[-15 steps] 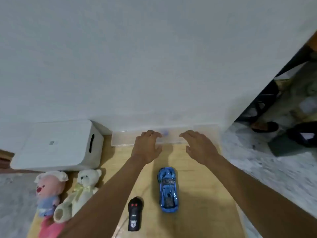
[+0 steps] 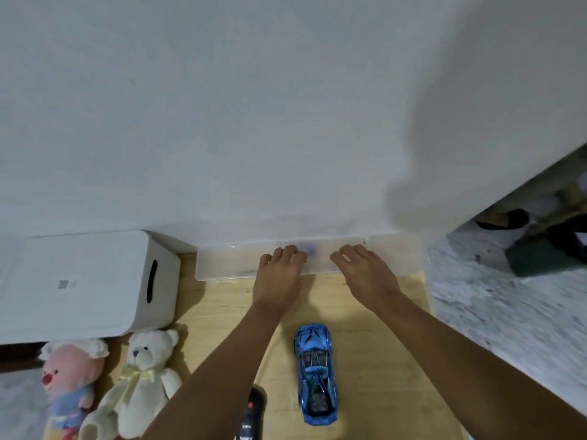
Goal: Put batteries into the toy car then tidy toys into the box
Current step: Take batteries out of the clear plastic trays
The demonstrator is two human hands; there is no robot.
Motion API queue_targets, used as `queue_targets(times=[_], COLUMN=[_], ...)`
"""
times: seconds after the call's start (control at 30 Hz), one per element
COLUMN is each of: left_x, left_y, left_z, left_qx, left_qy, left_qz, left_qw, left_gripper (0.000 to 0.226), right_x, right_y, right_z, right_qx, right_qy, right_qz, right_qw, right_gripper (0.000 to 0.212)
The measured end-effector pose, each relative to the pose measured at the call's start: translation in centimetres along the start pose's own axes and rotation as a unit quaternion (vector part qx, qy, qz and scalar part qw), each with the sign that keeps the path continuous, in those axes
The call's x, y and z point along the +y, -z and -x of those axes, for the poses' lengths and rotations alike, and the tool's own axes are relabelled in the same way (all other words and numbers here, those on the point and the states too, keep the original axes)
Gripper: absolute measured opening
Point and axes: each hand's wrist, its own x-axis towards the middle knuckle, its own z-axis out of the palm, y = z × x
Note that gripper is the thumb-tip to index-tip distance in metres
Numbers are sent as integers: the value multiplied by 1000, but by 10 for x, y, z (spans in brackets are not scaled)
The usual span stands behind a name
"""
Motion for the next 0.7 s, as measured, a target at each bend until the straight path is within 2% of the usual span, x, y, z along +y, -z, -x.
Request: queue_targets(times=[0.23, 0.43, 0.7], left_x=[-4, -3, -4], left_y=[-5, -2, 1], left_z=[-2, -4, -1], left_qx=[86, 90, 66], left_qy=[-76, -119, -134], left_qz=[-57, -86, -91], left_qw=[992, 985, 985], left_gripper=[34, 28, 25], right_x=[-3, -3, -1], right_y=[4, 7, 3], right_z=[-7, -7, -4], right_qx=[4, -22, -31], right_qy=[13, 30, 22], right_qz=[26, 42, -3], right_qw=[1000, 998, 999], right_gripper=[58, 56, 49])
